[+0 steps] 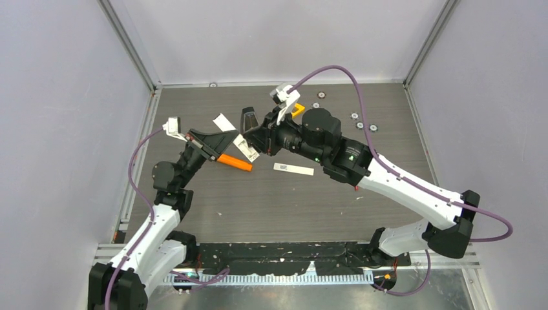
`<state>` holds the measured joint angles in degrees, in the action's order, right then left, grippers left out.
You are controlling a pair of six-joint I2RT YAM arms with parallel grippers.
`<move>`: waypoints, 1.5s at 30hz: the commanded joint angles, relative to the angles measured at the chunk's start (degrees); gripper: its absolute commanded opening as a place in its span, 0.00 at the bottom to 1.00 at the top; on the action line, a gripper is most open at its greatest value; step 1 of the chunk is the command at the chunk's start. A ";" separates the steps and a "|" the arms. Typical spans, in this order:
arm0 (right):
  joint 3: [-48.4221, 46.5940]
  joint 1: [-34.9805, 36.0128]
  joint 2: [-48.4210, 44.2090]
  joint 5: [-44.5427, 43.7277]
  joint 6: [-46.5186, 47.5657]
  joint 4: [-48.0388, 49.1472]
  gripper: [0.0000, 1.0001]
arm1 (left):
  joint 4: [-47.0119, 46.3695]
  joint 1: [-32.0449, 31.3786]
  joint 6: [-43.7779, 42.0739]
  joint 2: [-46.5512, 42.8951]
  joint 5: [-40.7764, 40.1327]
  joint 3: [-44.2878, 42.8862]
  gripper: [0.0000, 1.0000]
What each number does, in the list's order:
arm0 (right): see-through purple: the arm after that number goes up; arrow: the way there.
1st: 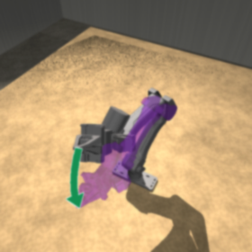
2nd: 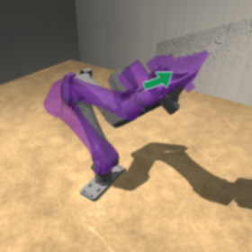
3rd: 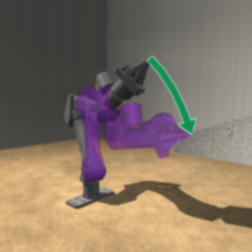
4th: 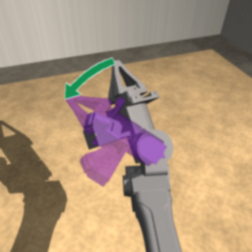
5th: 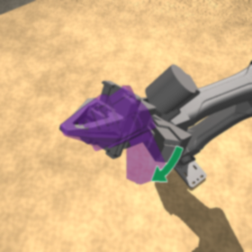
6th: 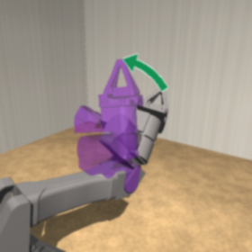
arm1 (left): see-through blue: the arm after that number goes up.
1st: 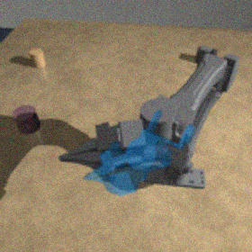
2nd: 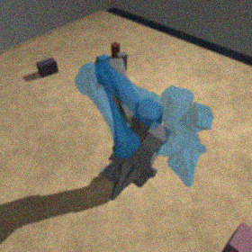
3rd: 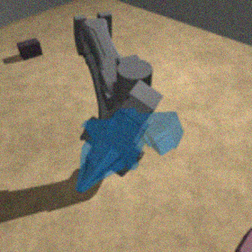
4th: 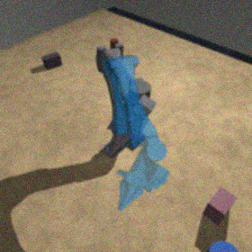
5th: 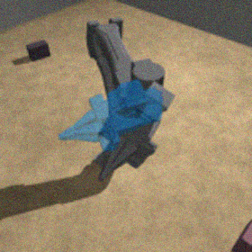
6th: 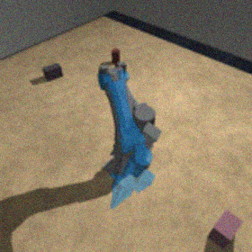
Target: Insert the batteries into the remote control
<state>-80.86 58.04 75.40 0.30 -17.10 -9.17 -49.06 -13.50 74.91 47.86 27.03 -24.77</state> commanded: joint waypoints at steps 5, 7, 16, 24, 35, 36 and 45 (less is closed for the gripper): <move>-4.78 3.30 3.47 -5.30 4.56 -0.51 0.06 | -0.43 -0.13 1.94 -1.30 -2.24 -0.73 0.00; -4.42 3.45 3.83 -5.84 5.01 -0.41 0.06 | -0.35 -0.13 2.26 -1.32 -2.21 -0.67 0.00; -4.64 3.97 5.57 -6.99 7.79 -1.51 0.07 | 2.47 -0.13 3.56 -2.62 -2.98 -0.84 0.00; -5.48 4.92 6.92 -7.06 9.31 -2.50 0.08 | 2.87 -0.14 5.86 -2.18 -2.68 -1.14 0.00; -4.97 5.49 7.49 -6.99 14.05 -3.68 0.12 | 3.60 -0.17 6.99 -1.76 -2.70 -1.71 0.00; -4.90 5.46 7.42 -6.76 14.43 -3.72 0.12 | 3.62 -0.18 7.39 -1.65 -2.58 -1.85 0.00; -4.84 5.49 7.67 -5.07 14.51 -6.45 0.17 | 3.90 -0.13 8.22 -0.99 -2.29 -2.60 0.00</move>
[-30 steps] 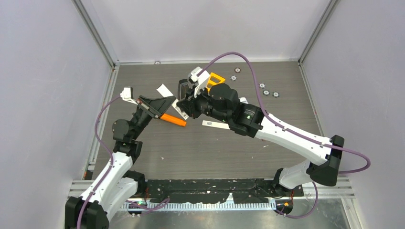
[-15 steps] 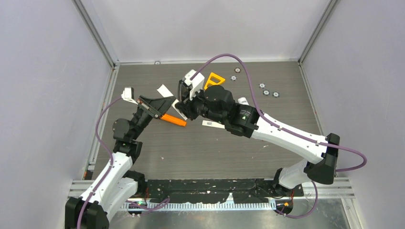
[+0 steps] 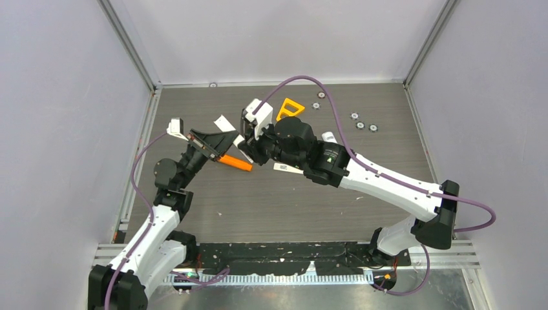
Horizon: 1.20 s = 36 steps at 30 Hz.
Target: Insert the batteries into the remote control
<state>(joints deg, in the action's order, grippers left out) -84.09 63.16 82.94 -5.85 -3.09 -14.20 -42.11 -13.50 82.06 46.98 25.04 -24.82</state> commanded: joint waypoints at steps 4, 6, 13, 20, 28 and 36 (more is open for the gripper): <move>-1.68 0.39 0.26 0.86 0.00 -1.75 0.21 | -3.41 -0.13 1.09 0.11 0.10 -2.59 0.00; -1.81 0.39 0.35 0.56 -0.08 -1.76 0.24 | -3.74 -0.14 1.18 0.51 0.55 -2.69 0.00; -3.19 0.37 0.33 -0.38 -1.48 -1.93 0.37 | -3.71 -0.13 0.99 0.64 1.00 -2.26 0.00; -5.20 0.30 -2.49 -0.04 -5.56 -2.05 0.56 | -3.32 -0.13 0.26 0.26 1.07 -1.90 0.00; -5.79 -1.76 -6.01 0.70 -14.62 -2.92 0.82 | -3.20 -0.13 -2.29 -1.25 1.46 -0.97 0.00; -3.23 -10.47 -4.43 15.49 -28.87 -4.97 0.91 | -0.01 -0.13 -5.64 -2.83 3.34 -1.64 0.00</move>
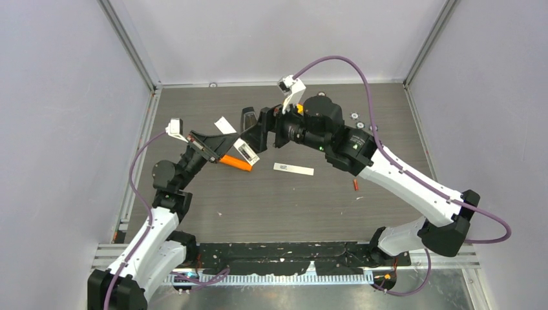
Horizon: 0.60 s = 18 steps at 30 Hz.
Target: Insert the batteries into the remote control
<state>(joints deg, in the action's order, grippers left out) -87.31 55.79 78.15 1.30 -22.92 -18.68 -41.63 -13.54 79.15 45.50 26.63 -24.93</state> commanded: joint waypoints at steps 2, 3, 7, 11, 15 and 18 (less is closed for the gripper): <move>0.40 -4.13 1.63 10.62 -10.88 -0.44 0.93 | -0.38 -0.08 -2.93 -1.44 2.10 -1.61 0.00; 0.45 -4.77 2.04 12.56 -12.32 -0.36 0.93 | -0.40 -0.08 -2.90 -1.44 2.17 -1.61 0.00; 0.91 -5.80 4.26 17.64 -15.27 1.44 0.95 | -0.38 -0.11 -2.86 -1.37 2.52 -1.68 0.00; 0.77 -6.18 6.19 20.39 -16.75 1.75 0.95 | -0.52 -0.08 -2.86 -1.29 2.55 -2.03 0.00; 1.74 -6.39 6.92 21.63 -18.19 3.37 0.91 | -0.67 -0.08 -3.22 -1.20 3.12 -2.48 0.00; 1.87 -6.40 7.49 22.38 -18.68 3.82 0.83 | -0.56 -0.08 -3.52 -1.45 3.25 -2.34 0.00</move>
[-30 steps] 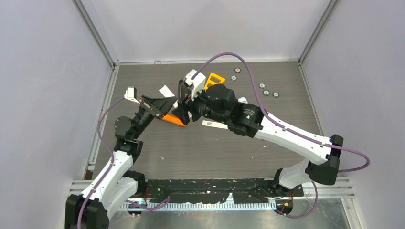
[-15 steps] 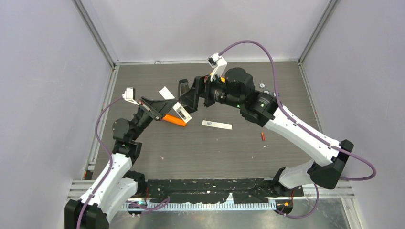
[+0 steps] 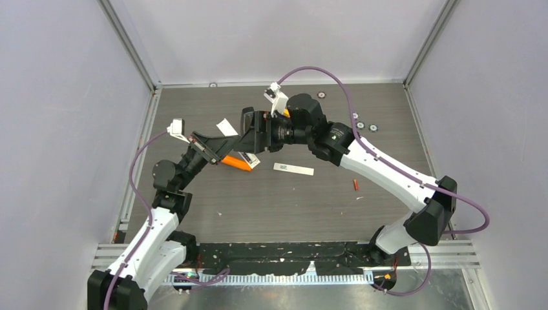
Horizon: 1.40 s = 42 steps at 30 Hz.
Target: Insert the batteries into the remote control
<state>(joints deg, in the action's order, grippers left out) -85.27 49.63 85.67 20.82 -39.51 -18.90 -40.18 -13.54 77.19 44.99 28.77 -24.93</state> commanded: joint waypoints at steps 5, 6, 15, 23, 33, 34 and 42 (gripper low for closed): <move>0.72 -0.23 0.17 3.53 -2.74 5.07 0.69 | -2.00 -0.08 -1.67 -1.04 1.02 -2.14 0.00; 0.85 -0.30 0.19 3.53 -2.87 5.22 0.67 | -2.05 -0.10 -1.67 -1.05 1.02 -2.09 0.00; 1.69 -0.43 0.32 4.55 -2.87 6.71 0.53 | -2.21 -0.12 -1.69 -1.03 0.87 -2.23 0.00; 1.27 -0.42 1.06 4.93 -1.83 5.71 0.49 | -2.49 -0.08 -1.42 -0.83 0.58 -2.51 0.00; 0.55 -0.49 1.69 4.68 -0.11 4.15 0.47 | -2.06 -0.09 -1.46 -0.68 0.04 -2.66 0.00; 0.55 -0.49 1.76 4.70 -0.13 4.18 0.47 | -1.87 -0.08 -1.41 -0.82 -0.09 -2.67 0.00; 0.25 -0.62 1.77 4.41 0.09 4.18 0.45 | -1.72 -0.09 -0.55 -0.91 -0.97 -2.79 0.00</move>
<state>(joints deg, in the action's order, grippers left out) -83.35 48.66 87.05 24.10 -40.53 -15.64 -39.11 -13.54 76.27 44.73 29.08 -24.93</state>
